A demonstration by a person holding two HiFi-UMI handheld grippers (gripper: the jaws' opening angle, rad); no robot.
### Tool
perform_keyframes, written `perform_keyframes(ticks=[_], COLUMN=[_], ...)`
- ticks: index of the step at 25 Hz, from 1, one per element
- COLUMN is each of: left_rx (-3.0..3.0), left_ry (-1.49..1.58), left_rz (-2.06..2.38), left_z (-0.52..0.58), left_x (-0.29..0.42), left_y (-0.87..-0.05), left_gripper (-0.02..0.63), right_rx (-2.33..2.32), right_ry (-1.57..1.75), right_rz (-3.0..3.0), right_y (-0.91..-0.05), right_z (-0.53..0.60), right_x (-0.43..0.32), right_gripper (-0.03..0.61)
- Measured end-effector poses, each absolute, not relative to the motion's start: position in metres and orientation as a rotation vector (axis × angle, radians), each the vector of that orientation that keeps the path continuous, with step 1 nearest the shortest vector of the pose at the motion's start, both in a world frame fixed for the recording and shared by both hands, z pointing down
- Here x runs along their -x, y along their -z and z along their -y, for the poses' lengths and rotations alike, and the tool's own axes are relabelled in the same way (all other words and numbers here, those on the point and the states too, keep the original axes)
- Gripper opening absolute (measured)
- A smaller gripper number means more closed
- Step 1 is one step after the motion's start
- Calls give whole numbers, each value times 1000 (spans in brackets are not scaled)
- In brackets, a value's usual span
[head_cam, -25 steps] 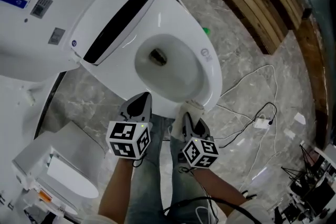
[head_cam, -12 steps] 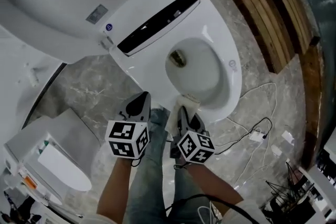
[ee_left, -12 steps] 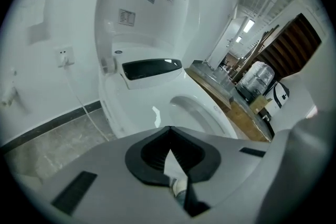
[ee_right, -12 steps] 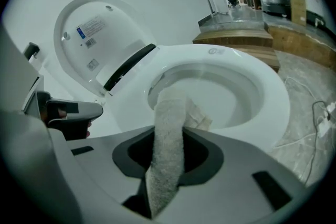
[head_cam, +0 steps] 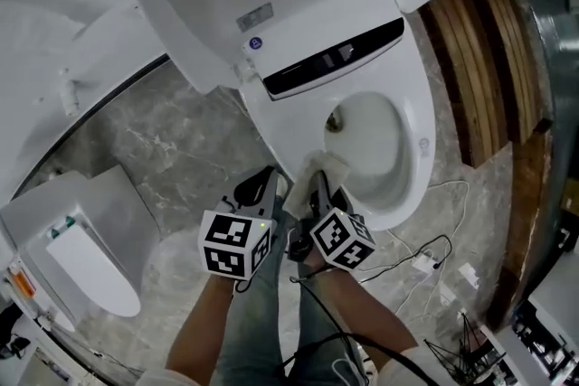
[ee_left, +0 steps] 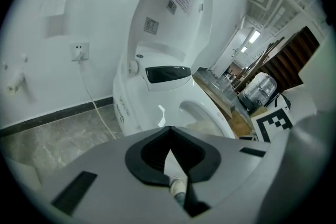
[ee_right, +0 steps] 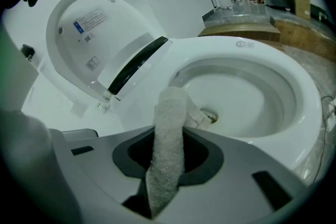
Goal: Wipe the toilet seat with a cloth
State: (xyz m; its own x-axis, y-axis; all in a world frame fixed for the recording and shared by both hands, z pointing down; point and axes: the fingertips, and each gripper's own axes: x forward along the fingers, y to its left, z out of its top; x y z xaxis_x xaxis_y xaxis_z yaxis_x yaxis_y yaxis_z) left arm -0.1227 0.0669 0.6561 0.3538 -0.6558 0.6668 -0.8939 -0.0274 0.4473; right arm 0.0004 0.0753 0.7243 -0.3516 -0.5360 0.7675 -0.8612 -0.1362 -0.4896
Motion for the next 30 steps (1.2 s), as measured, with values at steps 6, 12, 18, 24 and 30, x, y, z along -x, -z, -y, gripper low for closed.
perform_keyframes(ticks=[6,12,18,24,30], left_rx=[-1755,-1733,-1726,-1746,-1752], left_ry=[-314,-319,-341,-363,-360], left_rz=[1393,1419,1414,1404,1400], left_z=[-58,-55,-48,-30,-12], left_x=[133,149,153,150,143], left_y=[-649,-648,-644,-641,-641], left_gripper=[11,11,11,11,11], right_rx=[-1547,-1526,-1545,-1617,-1629], right_ry=[-1519,-1538,-1580,-1632,-1680], right_rz=[1832,1870,1907,1926,1955], right_y=[-725,-720,-708,-705,-704], right_z=[-54,-25,12,42,52], right_x=[25,56,79,84,76], right_gripper=[100,100,100,101,101])
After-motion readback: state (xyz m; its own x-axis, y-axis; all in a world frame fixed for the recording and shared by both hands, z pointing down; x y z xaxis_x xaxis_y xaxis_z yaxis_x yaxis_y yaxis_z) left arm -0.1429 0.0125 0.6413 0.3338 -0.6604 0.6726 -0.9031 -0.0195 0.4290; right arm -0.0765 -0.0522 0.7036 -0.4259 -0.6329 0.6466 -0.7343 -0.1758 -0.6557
